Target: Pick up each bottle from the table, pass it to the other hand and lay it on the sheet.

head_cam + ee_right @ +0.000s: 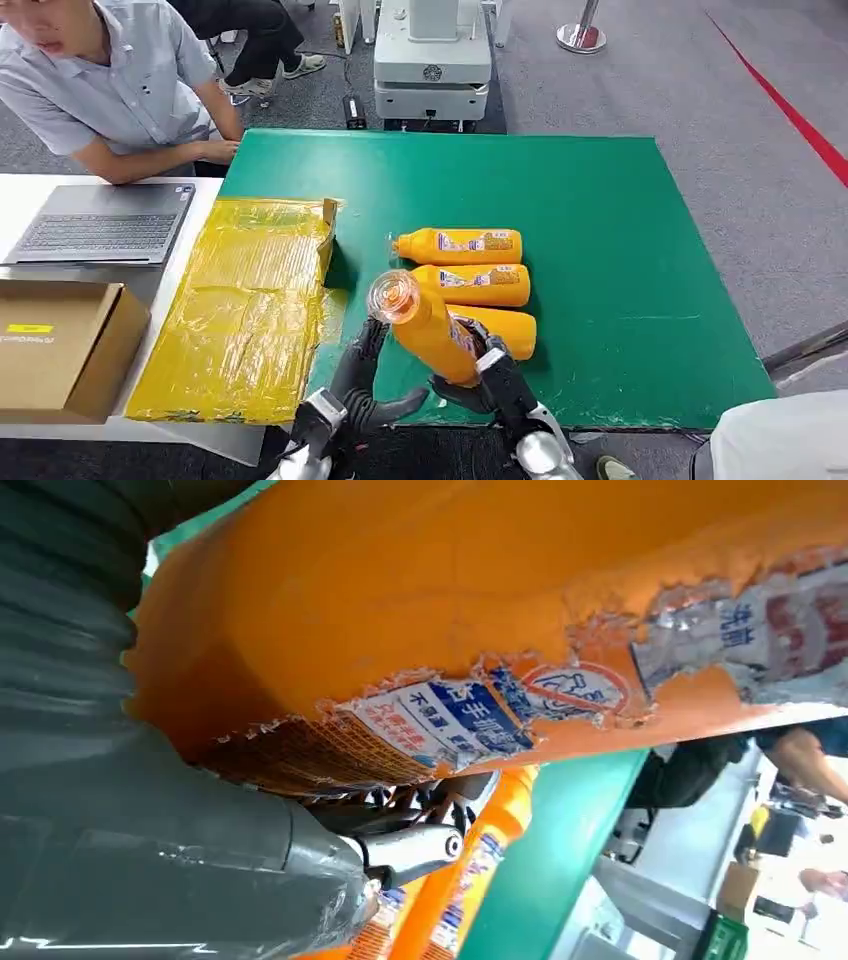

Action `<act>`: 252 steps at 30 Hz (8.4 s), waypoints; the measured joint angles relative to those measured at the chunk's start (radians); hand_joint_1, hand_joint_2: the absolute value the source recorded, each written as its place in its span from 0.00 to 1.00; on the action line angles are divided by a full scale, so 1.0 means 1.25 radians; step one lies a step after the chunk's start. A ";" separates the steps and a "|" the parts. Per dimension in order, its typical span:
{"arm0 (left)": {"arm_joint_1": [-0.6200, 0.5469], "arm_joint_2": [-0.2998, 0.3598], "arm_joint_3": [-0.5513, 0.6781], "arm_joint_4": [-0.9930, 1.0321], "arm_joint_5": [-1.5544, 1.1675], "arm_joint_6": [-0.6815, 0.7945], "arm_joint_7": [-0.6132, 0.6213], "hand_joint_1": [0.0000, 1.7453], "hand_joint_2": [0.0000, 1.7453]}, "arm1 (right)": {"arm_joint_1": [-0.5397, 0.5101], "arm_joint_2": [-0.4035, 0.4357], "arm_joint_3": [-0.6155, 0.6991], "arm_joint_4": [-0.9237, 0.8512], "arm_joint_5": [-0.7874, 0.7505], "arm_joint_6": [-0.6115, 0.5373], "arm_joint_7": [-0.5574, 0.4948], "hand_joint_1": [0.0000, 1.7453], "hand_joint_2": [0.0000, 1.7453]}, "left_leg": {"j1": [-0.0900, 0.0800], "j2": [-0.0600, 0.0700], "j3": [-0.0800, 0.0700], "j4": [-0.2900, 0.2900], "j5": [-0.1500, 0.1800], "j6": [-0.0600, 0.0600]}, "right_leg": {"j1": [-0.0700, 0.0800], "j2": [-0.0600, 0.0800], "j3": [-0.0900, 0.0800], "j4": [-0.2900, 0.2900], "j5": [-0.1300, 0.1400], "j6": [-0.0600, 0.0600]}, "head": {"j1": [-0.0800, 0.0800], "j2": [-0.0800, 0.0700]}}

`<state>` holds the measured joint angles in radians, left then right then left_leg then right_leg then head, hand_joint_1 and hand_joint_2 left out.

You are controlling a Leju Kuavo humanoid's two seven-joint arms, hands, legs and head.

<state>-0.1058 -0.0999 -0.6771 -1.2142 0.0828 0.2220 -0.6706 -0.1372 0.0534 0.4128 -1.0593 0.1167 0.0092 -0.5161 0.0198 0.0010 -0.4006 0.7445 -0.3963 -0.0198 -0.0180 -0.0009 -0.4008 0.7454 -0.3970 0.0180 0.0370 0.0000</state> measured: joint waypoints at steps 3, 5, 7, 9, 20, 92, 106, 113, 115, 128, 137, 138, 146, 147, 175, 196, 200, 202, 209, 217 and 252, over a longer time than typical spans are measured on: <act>-0.002 0.000 -0.002 0.008 -0.002 -0.005 0.000 0.00 1.00 | -0.005 0.000 0.000 0.009 0.000 0.000 0.000 1.00 1.00 | 0.000 0.000 0.000 0.000 0.000 0.000 | 0.000 0.000 0.000 0.000 0.000 0.000 | -0.001 0.000; -0.003 -0.001 -0.002 0.012 -0.002 -0.007 0.000 0.00 1.00 | -0.008 0.002 0.000 0.014 0.000 0.000 0.000 1.00 1.00 | 0.000 0.000 0.000 0.000 0.000 0.000 | 0.000 0.000 0.000 0.000 0.000 0.000 | 0.001 0.000; -0.006 -0.003 -0.003 0.016 -0.003 -0.008 0.001 0.00 1.00 | -0.014 0.003 0.005 0.024 0.003 0.000 0.001 1.00 1.00 | 0.000 0.000 0.000 0.000 0.000 0.000 | 0.000 0.000 0.000 0.000 0.000 0.000 | 0.001 0.000; -0.011 -0.008 -0.003 0.016 -0.003 -0.004 0.001 0.00 1.00 | -0.020 0.004 0.012 0.035 0.007 0.001 0.001 1.00 1.00 | 0.000 0.000 0.000 0.000 0.000 0.000 | 0.000 0.000 0.000 0.000 0.000 0.000 | 0.000 0.000; -0.041 -0.029 0.013 0.017 0.008 0.050 -0.002 0.00 1.00 | -0.035 0.016 0.078 0.083 0.034 0.013 0.002 1.00 1.00 | 0.000 0.000 0.000 0.000 0.000 0.000 | 0.000 0.000 0.000 0.000 0.000 0.000 | 0.000 0.000; -0.048 -0.026 -0.010 0.045 0.025 0.009 0.000 1.00 1.00 | -0.046 0.004 0.056 0.095 -0.023 0.046 0.002 1.00 1.00 | 0.000 0.000 0.000 0.000 0.000 0.000 | 0.000 0.000 0.000 0.000 0.000 0.000 | 0.001 0.000; -0.054 -0.022 -0.020 0.041 0.019 -0.004 0.019 1.00 1.00 | -0.055 0.000 0.056 0.109 0.006 0.019 0.003 1.00 1.00 | 0.000 0.000 0.000 0.000 0.000 0.000 | 0.000 0.000 0.000 0.000 0.000 0.000 | 0.000 0.000; -0.058 -0.022 -0.020 0.042 0.031 -0.023 0.030 1.00 1.00 | -0.056 0.002 0.056 0.113 0.013 0.014 0.004 1.00 1.00 | 0.000 0.000 0.000 0.000 0.000 0.000 | 0.000 0.000 0.000 0.000 0.000 0.000 | 0.000 0.000; -0.060 -0.022 -0.020 0.043 0.031 -0.023 0.031 1.00 1.00 | -0.056 0.002 0.056 0.113 0.015 0.010 0.005 1.00 1.00 | 0.000 0.000 0.000 0.000 0.000 0.000 | 0.000 0.000 0.000 0.000 0.000 0.000 | 0.000 0.000; -0.064 -0.020 -0.023 0.045 -0.021 0.020 0.071 1.00 1.00 | -0.061 0.007 0.040 0.124 0.044 -0.032 0.023 0.00 1.00 | 0.000 0.000 0.000 0.000 0.000 0.000 | 0.000 0.000 0.000 0.000 0.000 0.000 | -0.001 0.000; -0.061 0.000 -0.021 0.013 -0.039 -0.010 0.091 1.00 1.00 | -0.060 0.016 0.016 0.132 0.030 -0.033 0.026 0.00 1.00 | 0.000 0.000 0.000 0.000 0.000 0.000 | 0.000 0.000 0.000 0.000 0.000 0.000 | -0.001 0.000; -0.060 0.002 -0.021 0.011 -0.042 -0.012 0.092 1.00 1.00 | -0.058 0.017 0.014 0.133 0.028 -0.033 0.026 0.00 1.00 | 0.000 0.000 0.000 0.000 0.000 0.000 | 0.000 0.000 0.000 0.000 0.000 0.000 | -0.001 0.000; -0.041 0.023 -0.007 -0.028 -0.141 0.054 0.111 1.00 1.00 | -0.038 0.020 -0.022 0.115 0.004 -0.033 0.017 0.00 1.00 | 0.000 0.000 0.000 0.000 0.000 0.000 | 0.000 0.000 0.000 0.000 0.000 0.000 | 0.000 0.000; -0.033 0.032 0.001 -0.045 -0.175 0.075 0.119 1.00 1.00 | -0.031 0.019 -0.031 0.103 0.002 -0.033 0.017 0.00 1.00 | 0.000 0.000 0.000 0.000 0.000 0.000 | 0.000 0.000 0.000 0.000 0.000 0.000 | 0.000 0.000; 0.020 0.117 0.207 -0.155 -1.057 0.368 0.452 1.00 1.00 | 0.028 0.031 -0.073 0.033 0.027 -0.023 0.016 0.00 0.00 | 0.000 0.000 0.000 0.000 0.000 0.000 | 0.000 0.000 0.000 0.000 0.000 0.000 | -0.001 0.000; -0.142 0.171 0.140 0.039 -1.319 0.116 0.752 1.00 1.00 | 0.031 0.048 -0.089 0.033 0.038 0.010 0.022 0.00 1.00 | 0.000 0.000 0.000 0.000 0.000 0.000 | 0.000 0.000 0.000 0.000 0.000 0.000 | 0.000 0.000; -0.184 0.164 0.134 0.113 -1.316 0.088 0.735 1.00 1.00 | 0.031 0.059 -0.100 0.035 0.038 0.018 0.023 0.00 1.00 | 0.000 0.000 0.000 0.000 0.000 0.000 | 0.000 0.000 0.000 0.000 0.000 0.000 | 0.000 0.000; -0.195 0.163 0.131 0.136 -1.316 0.065 0.731 1.00 1.00 | 0.031 0.060 -0.107 0.037 0.036 0.020 0.023 0.00 1.00 | 0.000 0.000 0.000 0.000 0.000 0.000 | 0.000 0.000 0.000 0.000 0.000 0.000 | 0.002 0.000; -0.288 0.163 0.069 0.241 -1.302 -0.137 0.713 1.00 1.00 | 0.039 0.064 -0.136 0.039 0.030 0.043 0.029 0.00 1.00 | 0.000 0.000 0.000 0.000 0.000 0.000 | 0.000 0.000 0.000 0.000 0.000 0.000 | 0.001 0.000; -0.396 0.164 0.020 0.344 -1.259 -0.241 0.684 1.00 1.00 | 0.040 0.071 -0.157 0.052 0.031 0.051 0.030 0.00 1.00 | 0.000 0.000 0.000 0.000 0.000 0.000 | 0.000 0.000 0.000 0.000 0.000 0.000 | 0.000 0.000; -0.395 0.141 -0.024 0.392 -1.088 -0.279 0.654 0.00 1.00 | 0.039 0.066 -0.152 0.048 0.103 -0.001 0.008 0.00 1.00 | 0.000 0.000 0.000 0.000 0.000 0.000 | 0.000 0.000 0.000 0.000 0.000 0.000 | -0.001 0.000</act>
<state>-0.5999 0.0759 -0.7069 -0.7241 -1.2768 -0.1266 0.1469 -0.0883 0.1358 0.2228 -0.9995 0.2461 0.0076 -0.5062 0.0198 0.0010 -0.4006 0.7445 -0.3963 -0.0198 -0.0180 -0.0009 -0.4008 0.7454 -0.3970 0.0180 0.0362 0.0000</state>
